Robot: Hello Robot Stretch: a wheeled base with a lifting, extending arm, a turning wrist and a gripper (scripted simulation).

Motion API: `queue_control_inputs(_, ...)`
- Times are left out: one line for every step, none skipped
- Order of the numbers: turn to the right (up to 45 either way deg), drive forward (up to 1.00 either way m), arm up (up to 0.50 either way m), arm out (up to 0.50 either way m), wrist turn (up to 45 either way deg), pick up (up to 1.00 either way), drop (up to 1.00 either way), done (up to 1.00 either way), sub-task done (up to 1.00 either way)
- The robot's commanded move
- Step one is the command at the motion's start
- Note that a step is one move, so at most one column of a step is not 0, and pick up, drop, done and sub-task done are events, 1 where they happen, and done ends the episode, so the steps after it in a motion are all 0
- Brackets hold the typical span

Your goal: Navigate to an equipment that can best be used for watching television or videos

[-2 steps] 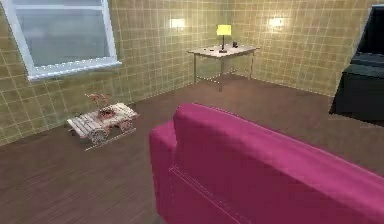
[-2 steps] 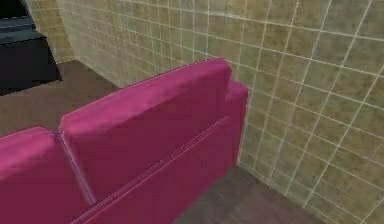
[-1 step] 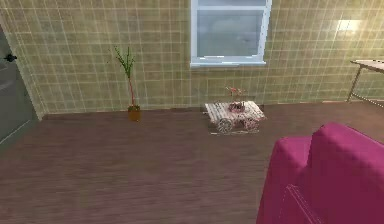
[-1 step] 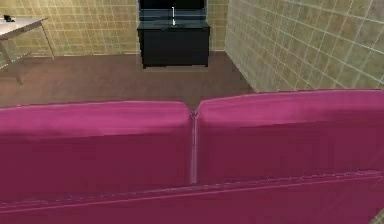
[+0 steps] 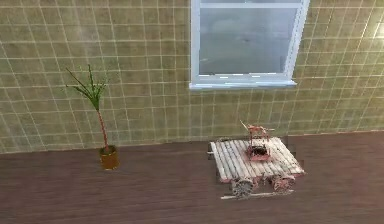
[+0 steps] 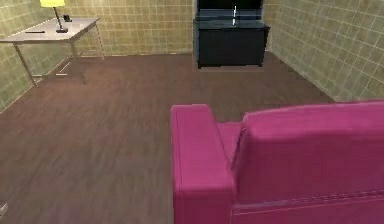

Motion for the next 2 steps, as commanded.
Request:
queue_control_inputs(-6.0, 0.00, 0.00, 0.00, 0.0, 0.00, 0.00, 0.00, 0.00)
queue_control_inputs(0.0, 0.10, 0.00, 0.00, 0.0, 0.00, 0.00, 0.00, 0.00)
